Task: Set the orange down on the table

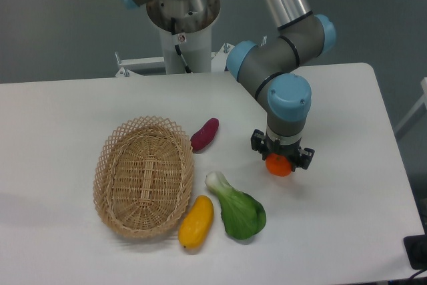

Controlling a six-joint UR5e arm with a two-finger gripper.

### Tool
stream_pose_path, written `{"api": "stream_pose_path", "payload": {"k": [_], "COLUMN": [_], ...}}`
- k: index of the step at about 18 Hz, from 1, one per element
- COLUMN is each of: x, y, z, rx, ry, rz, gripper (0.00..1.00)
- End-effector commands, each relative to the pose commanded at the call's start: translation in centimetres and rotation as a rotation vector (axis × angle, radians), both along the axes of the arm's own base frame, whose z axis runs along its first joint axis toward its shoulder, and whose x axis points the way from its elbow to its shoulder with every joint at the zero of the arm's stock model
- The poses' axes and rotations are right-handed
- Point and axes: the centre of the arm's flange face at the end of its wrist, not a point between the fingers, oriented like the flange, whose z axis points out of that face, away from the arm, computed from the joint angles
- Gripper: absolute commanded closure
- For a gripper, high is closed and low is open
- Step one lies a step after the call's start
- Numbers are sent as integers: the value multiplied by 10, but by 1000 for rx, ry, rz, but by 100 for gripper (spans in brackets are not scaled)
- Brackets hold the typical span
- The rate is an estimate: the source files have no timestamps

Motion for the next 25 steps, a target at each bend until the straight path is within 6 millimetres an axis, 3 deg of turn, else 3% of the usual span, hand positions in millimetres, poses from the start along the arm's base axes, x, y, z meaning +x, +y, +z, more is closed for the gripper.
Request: {"api": "stream_pose_path", "payload": {"k": [4, 8, 15, 20, 25], "x": [-12, -60, -111, -138, -142], "y": [-6, -35, -53, -77, -86], "z": [11, 43, 92, 95, 92], "rx": [22, 139, 155, 145, 144], "ry": [12, 8, -66, -62, -61], "rz": [19, 93, 129, 27, 28], "gripper": [0, 0, 0, 0, 0]}}
